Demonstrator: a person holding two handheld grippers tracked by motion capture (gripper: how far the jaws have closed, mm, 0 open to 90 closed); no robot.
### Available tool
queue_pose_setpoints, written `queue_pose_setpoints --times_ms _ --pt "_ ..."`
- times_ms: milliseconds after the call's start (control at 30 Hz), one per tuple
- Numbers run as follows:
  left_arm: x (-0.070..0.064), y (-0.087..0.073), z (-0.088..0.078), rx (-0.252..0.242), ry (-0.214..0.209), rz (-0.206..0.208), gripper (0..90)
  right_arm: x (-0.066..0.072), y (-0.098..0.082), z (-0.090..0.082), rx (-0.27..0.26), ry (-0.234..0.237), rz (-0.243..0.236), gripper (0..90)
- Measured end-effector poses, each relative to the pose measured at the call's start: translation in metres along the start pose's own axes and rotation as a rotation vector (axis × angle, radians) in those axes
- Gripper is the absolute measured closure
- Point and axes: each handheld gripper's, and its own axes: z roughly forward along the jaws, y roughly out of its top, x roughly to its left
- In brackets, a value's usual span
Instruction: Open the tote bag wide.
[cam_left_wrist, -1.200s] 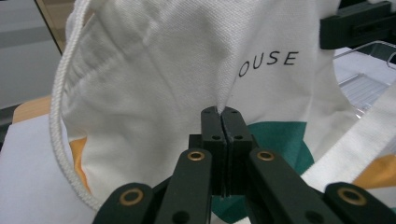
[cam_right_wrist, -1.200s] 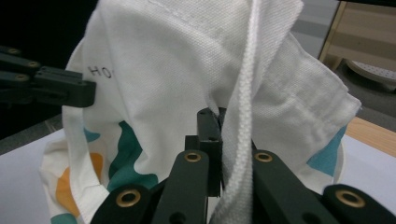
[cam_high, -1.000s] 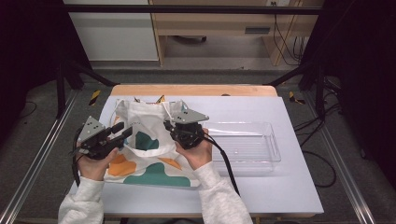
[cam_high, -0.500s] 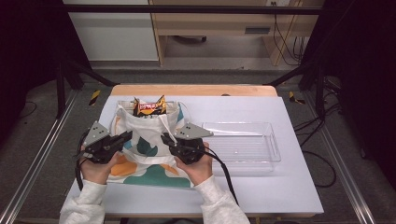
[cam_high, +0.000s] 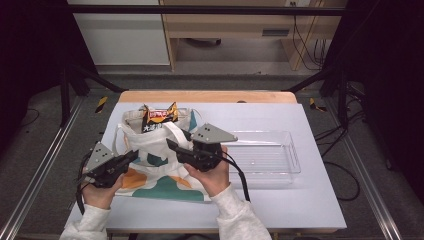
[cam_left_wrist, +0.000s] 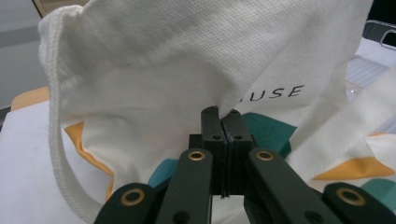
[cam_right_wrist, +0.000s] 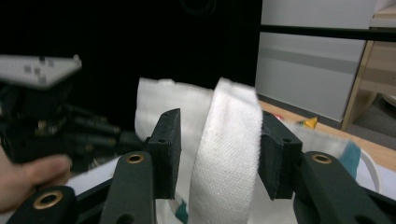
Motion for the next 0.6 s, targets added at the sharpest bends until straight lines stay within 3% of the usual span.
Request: queue_pose_setpoints --times_ms 67,267,400,467,600 --pt "0.000 -0.002 -0.001 0.002 -0.001 0.003 89.7 0.001 0.014 0.002 -0.020 0.005 0.021 50.1" --pt "-0.002 -0.004 -0.001 0.006 -0.005 0.007 89.7 0.005 0.031 0.004 -0.068 -0.032 0.011 42.8" --pt "-0.004 -0.005 -0.002 0.010 -0.005 0.010 89.7 0.004 0.039 0.012 -0.063 -0.040 -0.002 56.3" --pt "-0.004 -0.007 -0.003 0.012 -0.007 0.009 89.7 -0.001 0.040 0.026 -0.019 -0.063 0.000 71.5" --pt "-0.005 -0.010 -0.005 0.014 -0.013 0.010 89.6 -0.006 0.038 0.042 0.032 -0.078 0.012 81.8"
